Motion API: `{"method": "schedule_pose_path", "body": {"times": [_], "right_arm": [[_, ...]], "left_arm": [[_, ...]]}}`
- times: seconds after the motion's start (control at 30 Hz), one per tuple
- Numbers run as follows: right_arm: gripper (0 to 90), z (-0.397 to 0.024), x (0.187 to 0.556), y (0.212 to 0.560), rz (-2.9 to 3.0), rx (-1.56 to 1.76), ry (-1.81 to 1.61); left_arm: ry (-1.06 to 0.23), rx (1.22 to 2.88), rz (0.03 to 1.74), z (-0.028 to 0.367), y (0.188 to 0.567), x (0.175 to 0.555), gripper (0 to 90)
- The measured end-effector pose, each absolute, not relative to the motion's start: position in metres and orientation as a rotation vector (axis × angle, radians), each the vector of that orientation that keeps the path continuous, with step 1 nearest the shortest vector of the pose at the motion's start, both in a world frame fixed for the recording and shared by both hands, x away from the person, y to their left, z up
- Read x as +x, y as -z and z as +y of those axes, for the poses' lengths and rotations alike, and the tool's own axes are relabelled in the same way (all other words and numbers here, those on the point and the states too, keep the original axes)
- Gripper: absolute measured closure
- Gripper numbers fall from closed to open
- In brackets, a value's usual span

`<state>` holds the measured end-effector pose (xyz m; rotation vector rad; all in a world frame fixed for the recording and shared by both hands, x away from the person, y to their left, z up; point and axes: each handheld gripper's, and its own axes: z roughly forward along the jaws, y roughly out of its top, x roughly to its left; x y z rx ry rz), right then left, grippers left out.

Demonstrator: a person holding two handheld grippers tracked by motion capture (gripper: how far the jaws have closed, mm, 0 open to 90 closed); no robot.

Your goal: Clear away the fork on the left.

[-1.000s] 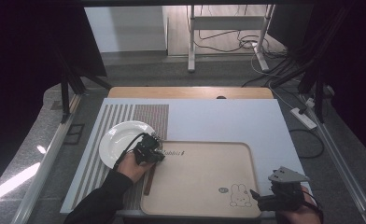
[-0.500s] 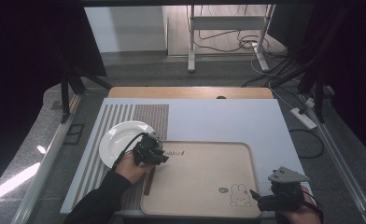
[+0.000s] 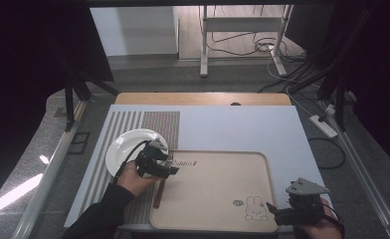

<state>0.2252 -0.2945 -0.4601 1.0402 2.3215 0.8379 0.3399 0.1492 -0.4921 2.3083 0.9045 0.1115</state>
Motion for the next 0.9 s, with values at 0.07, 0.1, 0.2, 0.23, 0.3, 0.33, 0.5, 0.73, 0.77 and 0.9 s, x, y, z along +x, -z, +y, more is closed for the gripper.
{"method": "schedule_pose_path", "body": {"times": [0.07,0.1,0.2,0.23,0.3,0.33,0.5,0.73,0.77,0.9], "right_arm": [[0.0,-0.295,0.225,0.460,2.321,1.040,-0.838],[0.0,-0.295,0.225,0.460,2.320,1.040,-0.838],[0.0,-0.295,0.225,0.460,2.321,1.040,-0.840],[0.0,-0.295,0.225,0.460,2.320,1.040,-0.840],[0.0,-0.295,0.225,0.460,2.320,1.040,-0.841],[0.0,-0.295,0.225,0.460,2.321,1.040,-0.841],[0.0,-0.295,0.225,0.460,2.321,1.039,-0.841],[0.0,-0.295,0.225,0.460,2.320,1.038,-0.842],[0.0,-0.295,0.225,0.460,2.320,1.038,-0.842],[0.0,-0.295,0.225,0.460,2.321,1.038,-0.843]], "left_arm": [[-0.107,2.299,0.903,0.152,0.492,0.340,22.8],[-0.103,2.291,0.906,0.153,0.493,0.340,21.1],[-0.097,2.276,0.931,0.157,0.494,0.342,17.0],[-0.092,2.275,0.934,0.158,0.494,0.342,14.9],[-0.096,2.259,0.932,0.161,0.494,0.342,9.6],[-0.101,2.256,0.927,0.162,0.493,0.341,6.9],[-0.131,2.247,0.923,0.166,0.494,0.340,0.0],[-0.097,2.210,0.936,0.175,0.493,0.335,0.0],[-0.097,2.207,0.936,0.176,0.493,0.335,0.0],[-0.098,2.193,0.946,0.181,0.492,0.330,0.0]]}}
